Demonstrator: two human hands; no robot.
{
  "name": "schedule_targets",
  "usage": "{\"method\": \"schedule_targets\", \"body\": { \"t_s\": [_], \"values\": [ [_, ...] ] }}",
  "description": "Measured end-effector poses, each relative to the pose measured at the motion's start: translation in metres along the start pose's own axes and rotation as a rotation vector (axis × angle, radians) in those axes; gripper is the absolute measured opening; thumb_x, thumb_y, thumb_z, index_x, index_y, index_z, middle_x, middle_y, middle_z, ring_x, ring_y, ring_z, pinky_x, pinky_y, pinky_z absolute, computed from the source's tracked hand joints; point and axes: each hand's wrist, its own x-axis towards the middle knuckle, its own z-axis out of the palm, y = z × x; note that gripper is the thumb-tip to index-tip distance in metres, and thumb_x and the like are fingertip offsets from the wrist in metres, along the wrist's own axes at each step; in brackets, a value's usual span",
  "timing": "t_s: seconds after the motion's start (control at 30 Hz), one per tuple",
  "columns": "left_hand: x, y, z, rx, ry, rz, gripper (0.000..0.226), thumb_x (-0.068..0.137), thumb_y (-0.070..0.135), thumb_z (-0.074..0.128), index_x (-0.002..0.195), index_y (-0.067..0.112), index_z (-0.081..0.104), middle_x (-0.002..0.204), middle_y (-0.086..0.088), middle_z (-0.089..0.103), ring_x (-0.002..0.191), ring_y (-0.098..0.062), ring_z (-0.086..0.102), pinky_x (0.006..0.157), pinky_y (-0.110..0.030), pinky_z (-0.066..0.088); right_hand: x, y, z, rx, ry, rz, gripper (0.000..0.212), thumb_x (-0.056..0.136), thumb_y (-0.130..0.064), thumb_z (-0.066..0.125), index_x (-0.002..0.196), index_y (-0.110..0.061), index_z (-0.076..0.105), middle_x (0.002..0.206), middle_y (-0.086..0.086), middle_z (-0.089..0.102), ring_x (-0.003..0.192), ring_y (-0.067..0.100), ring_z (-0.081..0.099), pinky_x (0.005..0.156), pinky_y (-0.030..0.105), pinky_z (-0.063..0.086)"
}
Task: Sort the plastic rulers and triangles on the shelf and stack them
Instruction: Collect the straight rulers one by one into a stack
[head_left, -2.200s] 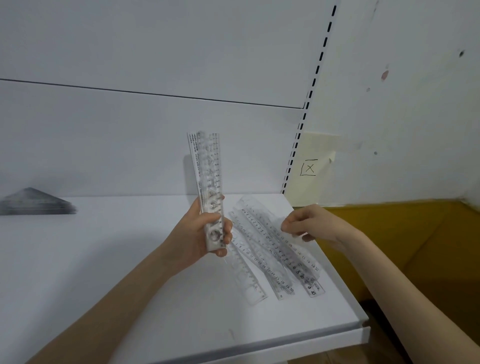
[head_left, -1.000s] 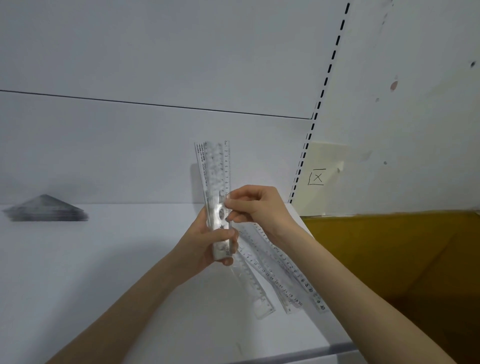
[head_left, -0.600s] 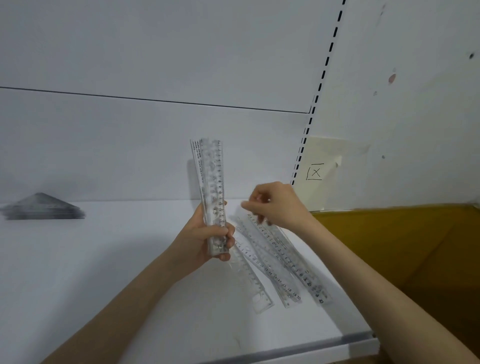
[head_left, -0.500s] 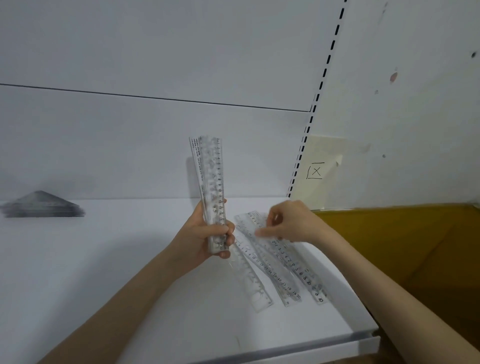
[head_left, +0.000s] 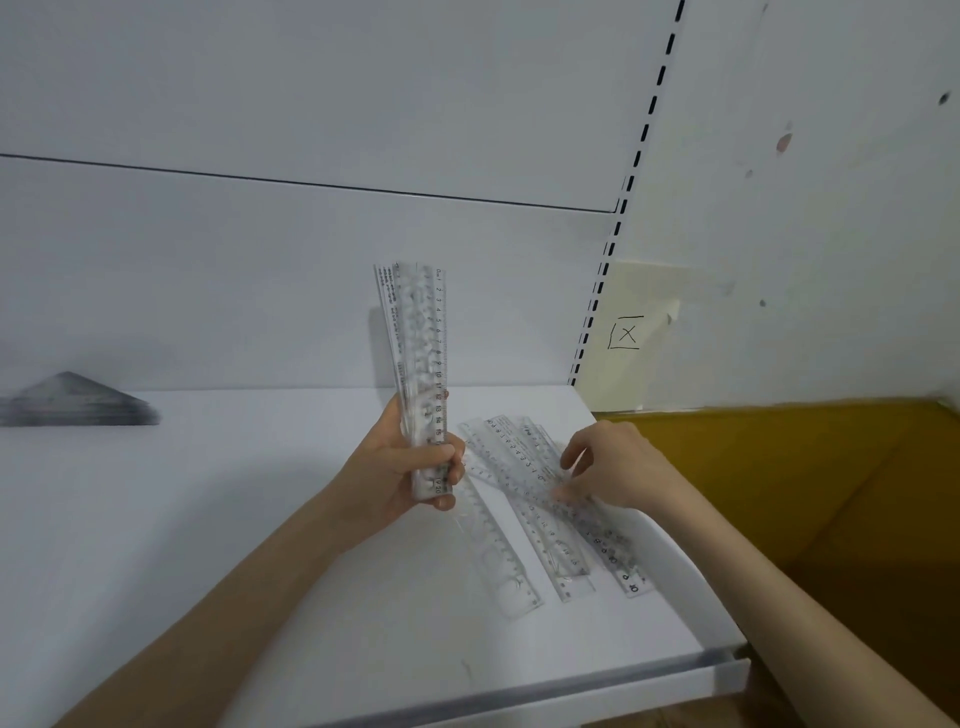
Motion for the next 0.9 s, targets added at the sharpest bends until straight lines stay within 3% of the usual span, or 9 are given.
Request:
{"method": "schedule_targets", "body": {
  "t_s": [0.23, 0.4, 0.5, 0.57, 0.63, 0.7, 0.8, 0.9],
  "values": [
    [0.0, 0.001, 0.001, -0.006, 0.004, -0.003, 0.053, 0.073, -0.006, 0.058, 0.11, 0.03, 0.048, 0.078, -0.015, 0.051, 0.061, -0.025, 0.051, 0.049, -0.031, 0.04, 0.002, 0.012, -0.006, 0.091, -0.017, -0.058, 0.006, 0.083, -0.018, 0.07, 0.088, -0.022, 0.071, 0.084, -0.009, 0.065, 0.083, 0.01, 0.062, 0.075, 0.023, 0.051],
    [0.0, 0.0, 0.002, -0.004, 0.004, -0.011, 0.053, 0.073, -0.006, 0.058, 0.109, 0.031, 0.047, 0.076, -0.015, 0.052, 0.06, -0.025, 0.051, 0.049, -0.031, 0.04, 0.0, 0.017, -0.014, 0.036, -0.038, -0.122, 0.018, 0.097, -0.017, 0.051, 0.09, -0.017, 0.067, 0.087, -0.005, 0.063, 0.069, 0.007, 0.055, 0.057, 0.017, 0.041],
    [0.0, 0.001, 0.003, 0.001, 0.007, -0.015, 0.056, 0.073, -0.006, 0.059, 0.114, 0.03, 0.046, 0.077, -0.014, 0.053, 0.061, -0.025, 0.052, 0.049, -0.031, 0.04, 0.0, 0.017, -0.02, 0.087, -0.021, -0.098, 0.022, 0.1, -0.015, 0.039, 0.086, -0.017, 0.056, 0.085, 0.0, 0.063, 0.067, 0.008, 0.064, 0.057, 0.022, 0.051],
    [0.0, 0.001, 0.003, 0.0, 0.015, -0.017, 0.056, 0.072, -0.005, 0.059, 0.115, 0.029, 0.046, 0.077, -0.013, 0.054, 0.061, -0.025, 0.052, 0.05, -0.031, 0.041, 0.001, 0.018, -0.023, 0.034, 0.039, -0.11, 0.018, 0.1, -0.02, 0.04, 0.087, -0.02, 0.053, 0.084, 0.001, 0.066, 0.065, 0.012, 0.064, 0.064, 0.032, 0.055],
    [0.0, 0.001, 0.003, 0.001, 0.016, -0.017, 0.056, 0.072, -0.005, 0.059, 0.115, 0.028, 0.046, 0.076, -0.013, 0.054, 0.06, -0.024, 0.052, 0.049, -0.031, 0.041, 0.001, 0.019, -0.025, -0.007, 0.112, -0.164, 0.016, 0.096, -0.038, 0.051, 0.097, -0.022, 0.053, 0.081, -0.003, 0.064, 0.067, 0.012, 0.058, 0.065, 0.035, 0.052],
    [-0.001, 0.002, 0.004, 0.0, 0.01, -0.015, 0.054, 0.073, -0.005, 0.059, 0.114, 0.028, 0.046, 0.076, -0.013, 0.053, 0.06, -0.024, 0.052, 0.049, -0.031, 0.04, 0.0, 0.019, -0.028, 0.067, 0.105, -0.214, 0.035, 0.085, -0.047, 0.064, 0.108, -0.026, 0.048, 0.08, -0.007, 0.06, 0.07, 0.011, 0.057, 0.065, 0.034, 0.05],
    [-0.001, 0.002, 0.004, -0.004, 0.014, -0.01, 0.054, 0.073, -0.005, 0.058, 0.113, 0.028, 0.045, 0.075, -0.013, 0.054, 0.06, -0.024, 0.053, 0.05, -0.03, 0.04, 0.0, 0.022, -0.029, 0.046, 0.172, -0.304, 0.034, 0.084, -0.032, 0.07, 0.113, -0.027, 0.051, 0.085, -0.014, 0.06, 0.074, 0.007, 0.06, 0.076, 0.039, 0.054],
    [0.0, 0.002, 0.003, -0.005, 0.028, -0.007, 0.057, 0.072, -0.005, 0.058, 0.116, 0.028, 0.044, 0.075, -0.013, 0.054, 0.06, -0.024, 0.053, 0.05, -0.03, 0.04, 0.003, 0.028, -0.029, -0.068, 0.379, -0.456, 0.029, 0.083, -0.027, 0.065, 0.111, -0.027, 0.058, 0.095, -0.015, 0.066, 0.074, 0.002, 0.061, 0.071, 0.036, 0.055]
  ]
}}
